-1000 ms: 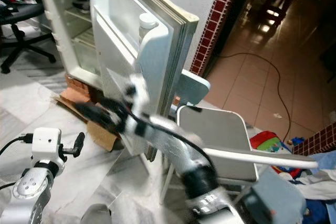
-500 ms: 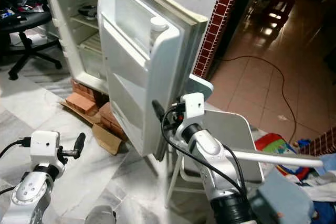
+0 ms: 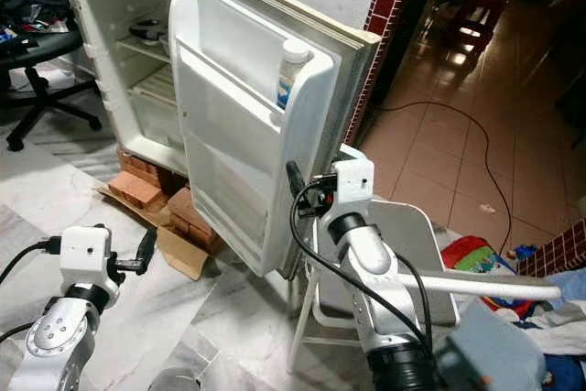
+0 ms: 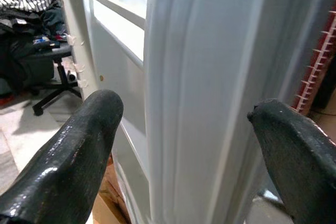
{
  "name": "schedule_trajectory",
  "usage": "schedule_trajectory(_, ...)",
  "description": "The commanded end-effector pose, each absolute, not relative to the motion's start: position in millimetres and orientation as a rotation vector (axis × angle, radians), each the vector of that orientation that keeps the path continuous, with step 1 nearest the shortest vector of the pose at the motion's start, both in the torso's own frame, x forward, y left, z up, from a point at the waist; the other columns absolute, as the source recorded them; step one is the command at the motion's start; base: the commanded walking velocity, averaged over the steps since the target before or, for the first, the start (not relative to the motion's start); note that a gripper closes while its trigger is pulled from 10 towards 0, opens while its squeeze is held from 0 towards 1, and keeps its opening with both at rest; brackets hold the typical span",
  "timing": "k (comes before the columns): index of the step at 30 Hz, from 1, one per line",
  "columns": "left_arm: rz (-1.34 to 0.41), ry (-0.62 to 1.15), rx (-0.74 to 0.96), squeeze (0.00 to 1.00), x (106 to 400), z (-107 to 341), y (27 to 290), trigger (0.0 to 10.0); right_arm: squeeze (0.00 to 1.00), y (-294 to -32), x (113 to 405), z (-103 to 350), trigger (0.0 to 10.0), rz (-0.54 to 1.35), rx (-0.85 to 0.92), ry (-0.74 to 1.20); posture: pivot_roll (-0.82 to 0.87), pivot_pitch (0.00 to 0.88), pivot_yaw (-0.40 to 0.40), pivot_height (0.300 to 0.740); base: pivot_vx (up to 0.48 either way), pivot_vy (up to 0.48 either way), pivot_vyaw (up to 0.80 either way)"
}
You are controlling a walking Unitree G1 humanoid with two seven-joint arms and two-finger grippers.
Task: Restocking fridge
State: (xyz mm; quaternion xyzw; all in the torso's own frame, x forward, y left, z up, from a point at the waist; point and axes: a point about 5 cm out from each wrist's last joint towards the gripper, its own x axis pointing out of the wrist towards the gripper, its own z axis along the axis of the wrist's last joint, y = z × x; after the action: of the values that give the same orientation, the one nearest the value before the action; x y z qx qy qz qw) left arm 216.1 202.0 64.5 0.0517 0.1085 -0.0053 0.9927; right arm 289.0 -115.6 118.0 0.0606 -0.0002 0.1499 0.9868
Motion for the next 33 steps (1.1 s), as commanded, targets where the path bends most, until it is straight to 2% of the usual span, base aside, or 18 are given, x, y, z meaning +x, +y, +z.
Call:
schedule_trajectory(1,-0.017,0.214,0.102,0.00,215.9,64.4,200.1,10.0,0.00,-120.9,291.4,120.0,10.0,0.275,0.108,-0.011,0.20,0.000,-0.098,0.740,0.375,0.000,0.00)
schedule_trajectory(4,-0.015,0.215,0.103,0.00,216.1,64.4,201.3,10.0,0.00,-120.7,290.8,119.9,10.0,0.270,0.110,-0.013,0.20,0.000,-0.095,0.740,0.365,0.000,0.00)
schedule_trajectory(14,-0.019,0.224,0.095,0.00,216.8,63.8,201.7,10.0,0.00,-128.4,291.6,116.1,10.0,0.212,0.093,-0.004,0.20,0.000,-0.090,0.740,0.000,0.000,0.00)
schedule_trajectory(21,-0.020,0.227,0.106,0.00,216.0,63.8,202.6,10.0,0.00,-142.7,297.7,112.0,10.0,0.103,0.060,0.017,0.20,0.000,-0.087,0.740,0.000,0.000,0.00)
schedule_trajectory(27,-0.017,0.253,0.112,0.00,216.9,61.1,202.3,10.0,0.00,-145.4,321.5,119.7,10.0,0.054,0.047,0.012,0.21,0.000,-0.083,0.740,0.000,0.000,0.00)
schedule_trajectory(30,-0.032,0.356,0.104,0.00,208.3,48.0,200.4,10.0,0.00,-137.9,358.9,141.1,10.0,0.002,0.037,-0.008,0.24,0.000,-0.095,0.740,0.000,0.000,0.00)
schedule_trajectory(33,-0.041,0.359,0.120,0.00,203.9,47.7,199.4,10.0,0.00,-133.9,373.4,153.0,10.0,-0.029,0.059,-0.016,0.26,0.000,-0.105,0.740,0.000,0.000,0.00)
